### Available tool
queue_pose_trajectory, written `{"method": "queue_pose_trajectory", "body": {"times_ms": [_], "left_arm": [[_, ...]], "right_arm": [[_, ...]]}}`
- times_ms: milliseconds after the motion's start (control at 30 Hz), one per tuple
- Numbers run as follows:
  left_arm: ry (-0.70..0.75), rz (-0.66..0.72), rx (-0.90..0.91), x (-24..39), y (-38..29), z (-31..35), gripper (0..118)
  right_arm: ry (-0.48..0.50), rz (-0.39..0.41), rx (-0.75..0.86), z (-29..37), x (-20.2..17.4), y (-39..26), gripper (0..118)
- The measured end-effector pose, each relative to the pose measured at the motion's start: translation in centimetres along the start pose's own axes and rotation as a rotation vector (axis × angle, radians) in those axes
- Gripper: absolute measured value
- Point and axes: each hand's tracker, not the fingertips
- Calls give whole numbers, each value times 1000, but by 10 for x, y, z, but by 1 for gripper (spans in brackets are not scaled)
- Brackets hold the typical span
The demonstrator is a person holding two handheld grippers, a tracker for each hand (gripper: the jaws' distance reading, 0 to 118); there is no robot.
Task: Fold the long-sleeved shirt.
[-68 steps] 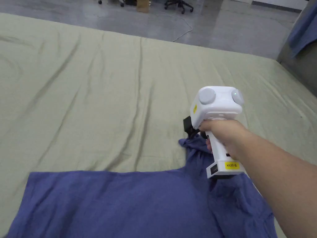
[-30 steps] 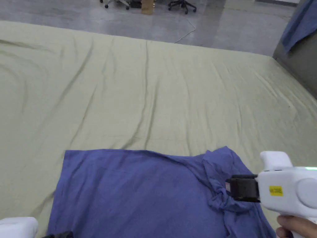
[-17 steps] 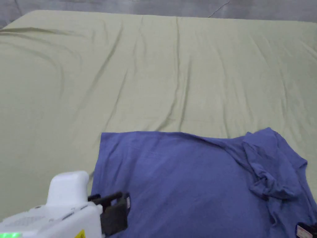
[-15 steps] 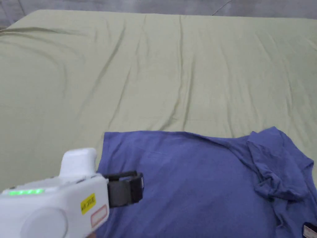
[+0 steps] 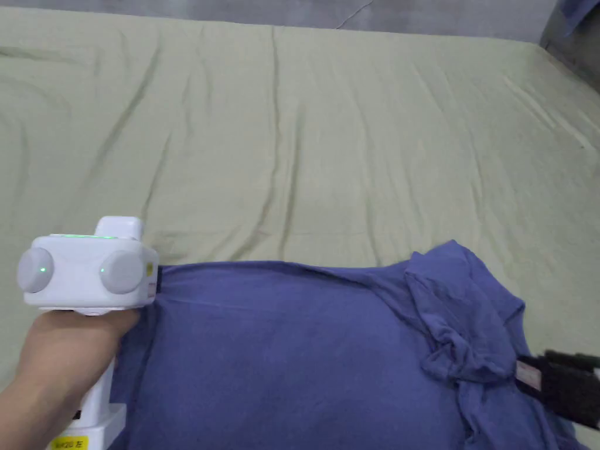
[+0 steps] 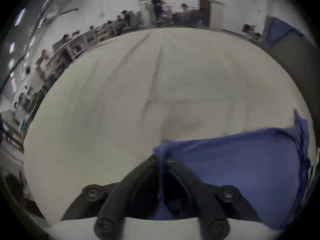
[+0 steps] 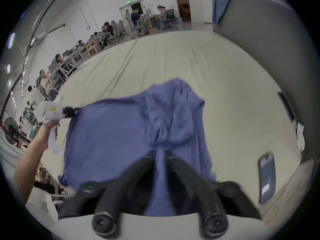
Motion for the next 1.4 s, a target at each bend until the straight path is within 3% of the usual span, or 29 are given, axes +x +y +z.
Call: {"method": "queue_pose_trajectory", "body": {"times_ms": [33,67,100,167,333,367,400,433,467,500,533,600,700,767,867,1000,1200,1333,1400], "left_arm": [[24,22,-29,-3,1,2,0],[-8,46,-13,-10,4,5,0],[-93,110,-11,-18,8,8,0],[-103,175,-23,-19,5,35,0],[-96,115,23,-14,2,57,0],[-97,105,28,-12,0,60,0],[-97,90,34,-15,3,57,0],[-95,73,41,-13,1,58,0],[-93,56,40,-12,-1,58,0],[-91,44,35,-11,-2,57,0],[-94,41,31,-16,0,52,0],[-102,45,33,-21,-1,52,0],[-89,53,94,-28,-8,60,0],[-126,57,99,-32,-16,78,0],[-160,24,126,-36,-34,118,0],[-183,-30,125,-43,-71,170,0],[-186,-140,-35,-45,-146,198,0],[-215,-137,-195,-45,-193,183,0],[-231,-133,-251,-43,-208,173,0]], "right_arm": [[-8,7,8,-10,2,19,103],[-5,11,8,-28,2,44,118],[-23,16,26,-43,3,69,118],[-29,-1,29,-83,4,119,118],[-88,-231,-315,-195,24,185,118],[-98,-266,-315,-209,28,185,113],[-113,-290,-334,-220,31,186,101],[-133,-309,-341,-227,32,185,68],[-140,-306,-341,-230,32,181,41],[-146,-305,-351,-231,31,174,36],[-206,-277,-384,-229,29,169,24],[-120,-216,-317,-213,32,162,5],[-83,-224,-298,-177,31,149,2],[-36,-130,-228,-142,27,143,2],[35,-65,-163,-73,26,115,1],[45,115,-119,3,24,63,1],[1,153,-248,37,36,-41,2],[-23,124,-338,22,43,-93,2],[-82,152,-372,9,44,-113,2]]}}
